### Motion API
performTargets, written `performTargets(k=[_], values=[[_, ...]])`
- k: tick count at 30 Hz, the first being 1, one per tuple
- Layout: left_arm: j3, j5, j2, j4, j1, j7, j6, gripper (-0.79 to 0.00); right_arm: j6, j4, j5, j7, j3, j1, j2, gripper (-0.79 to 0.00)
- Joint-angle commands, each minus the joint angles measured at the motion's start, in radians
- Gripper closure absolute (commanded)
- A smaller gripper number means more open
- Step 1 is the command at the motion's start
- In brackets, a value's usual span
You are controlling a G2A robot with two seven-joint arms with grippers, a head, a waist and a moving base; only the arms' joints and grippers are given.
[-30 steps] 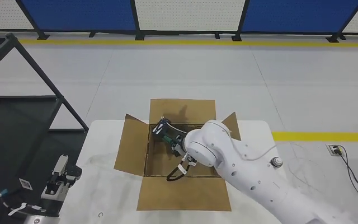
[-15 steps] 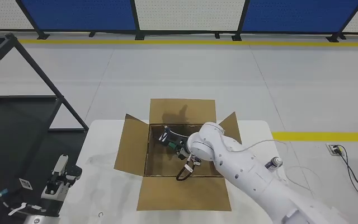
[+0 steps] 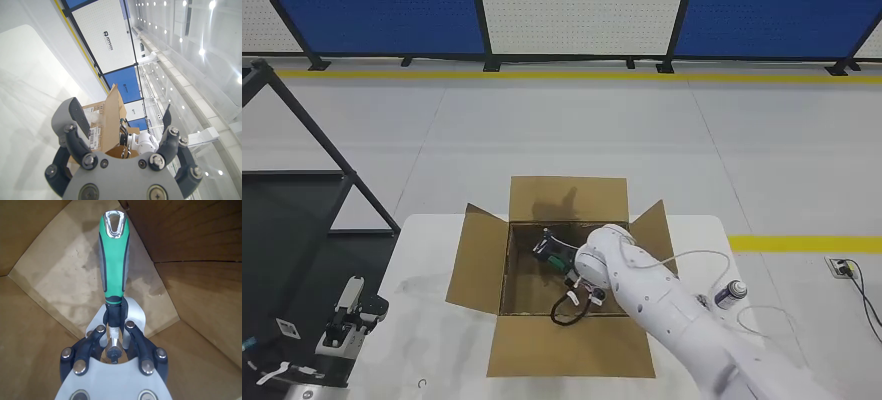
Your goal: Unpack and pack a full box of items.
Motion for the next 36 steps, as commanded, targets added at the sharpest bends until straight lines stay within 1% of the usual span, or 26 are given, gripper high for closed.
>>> performTargets(k=[1,3,9,17,26,33,35,36], values=[[0.0,0.0,0.0,0.0,0.0,0.0,0.0,-0.785,0.002,0.034,-0.002,0.003,-0.004,0.004,-0.015,0.0],[0.0,0.0,0.0,0.0,0.0,0.0,0.0,-0.785,0.031,0.064,-0.012,0.021,-0.012,0.007,-0.033,0.0],[0.0,0.0,0.0,0.0,0.0,0.0,0.0,-0.785,0.034,0.139,-0.021,0.01,-0.02,0.012,-0.077,0.0],[0.0,0.0,0.0,0.0,0.0,0.0,0.0,-0.785,0.037,0.22,-0.035,0.001,-0.025,0.016,-0.124,0.0],[0.0,0.0,0.0,0.0,0.0,0.0,0.0,-0.785,0.018,0.283,-0.049,-0.012,-0.023,0.024,-0.161,0.0],[0.0,0.0,0.0,0.0,0.0,0.0,0.0,-0.785,0.005,0.323,-0.052,-0.017,-0.016,0.027,-0.181,0.0],[0.0,0.0,0.0,0.0,0.0,0.0,0.0,-0.785,0.003,0.332,-0.051,-0.017,-0.013,0.028,-0.186,-0.182],[0.0,0.0,0.0,0.0,0.0,0.0,0.0,-0.785,0.001,0.335,-0.052,-0.018,-0.012,0.028,-0.187,-0.212]])
